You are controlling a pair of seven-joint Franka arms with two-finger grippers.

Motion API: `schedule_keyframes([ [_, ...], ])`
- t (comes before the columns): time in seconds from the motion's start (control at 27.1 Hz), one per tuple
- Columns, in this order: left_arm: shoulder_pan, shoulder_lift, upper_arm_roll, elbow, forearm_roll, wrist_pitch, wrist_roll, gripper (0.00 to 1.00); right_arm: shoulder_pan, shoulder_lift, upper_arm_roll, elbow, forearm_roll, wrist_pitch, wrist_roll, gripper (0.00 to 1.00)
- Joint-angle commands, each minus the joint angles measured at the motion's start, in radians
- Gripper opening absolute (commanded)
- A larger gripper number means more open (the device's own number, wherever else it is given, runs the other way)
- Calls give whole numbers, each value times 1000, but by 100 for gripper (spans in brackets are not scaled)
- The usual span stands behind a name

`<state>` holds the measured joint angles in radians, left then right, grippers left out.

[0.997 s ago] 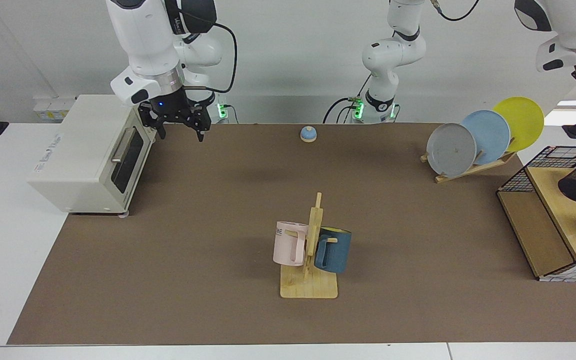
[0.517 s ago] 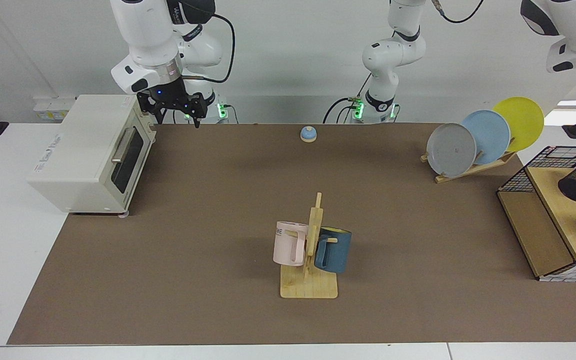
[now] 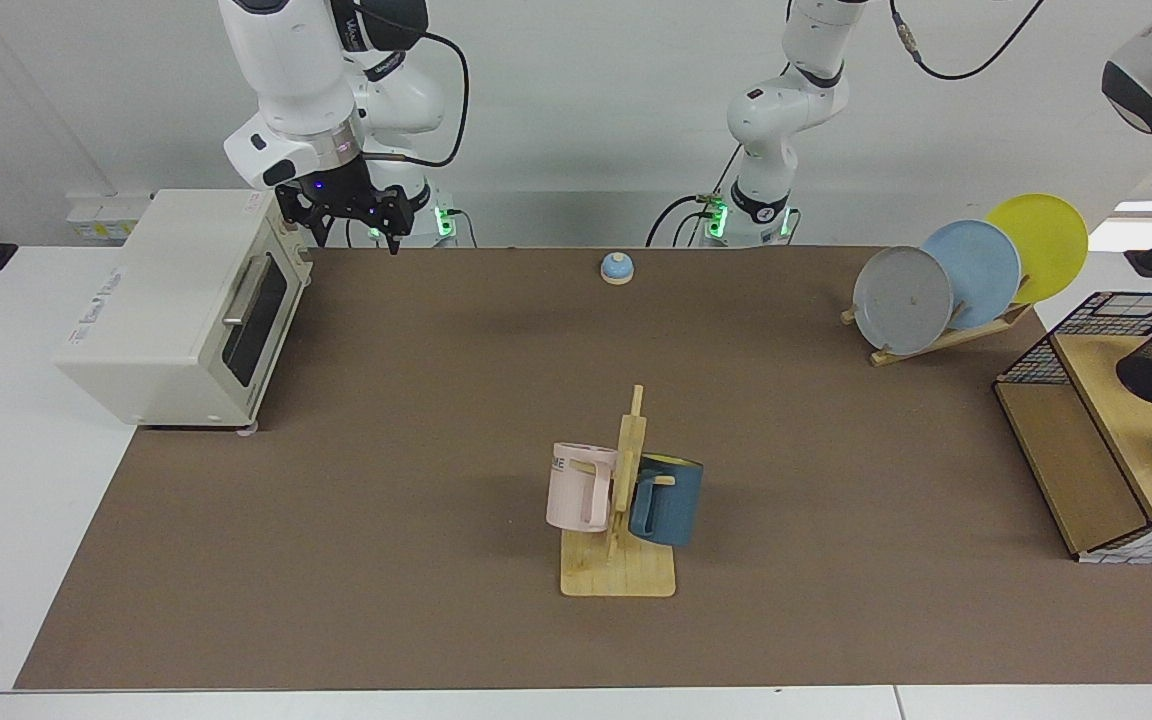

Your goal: Put markers into pen holder

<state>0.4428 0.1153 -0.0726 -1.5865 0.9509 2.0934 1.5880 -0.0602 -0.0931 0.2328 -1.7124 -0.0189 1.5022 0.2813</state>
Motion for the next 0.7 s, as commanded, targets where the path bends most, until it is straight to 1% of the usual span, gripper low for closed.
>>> schedule_keyframes([
  [0.0, 39, 53, -12, 40, 29, 24, 20, 0, -35, -30, 13, -39, 42, 38, -11, 100],
  [0.15, 39, 52, -12, 36, 40, 24, 41, 0, -46, -31, 13, -49, 80, 76, 1, 100],
  [0.3, 45, 52, -12, 30, 49, 22, 46, 0, -47, -42, 13, -78, 88, 128, -1, 100],
  [0.44, 45, 47, -12, 17, 55, 19, 46, 0, -46, -59, 13, -115, 112, 191, -11, 100],
  [0.66, 43, 40, -15, -20, 35, 10, 47, 0, -41, -59, 13, -119, 112, 207, -17, 100],
])
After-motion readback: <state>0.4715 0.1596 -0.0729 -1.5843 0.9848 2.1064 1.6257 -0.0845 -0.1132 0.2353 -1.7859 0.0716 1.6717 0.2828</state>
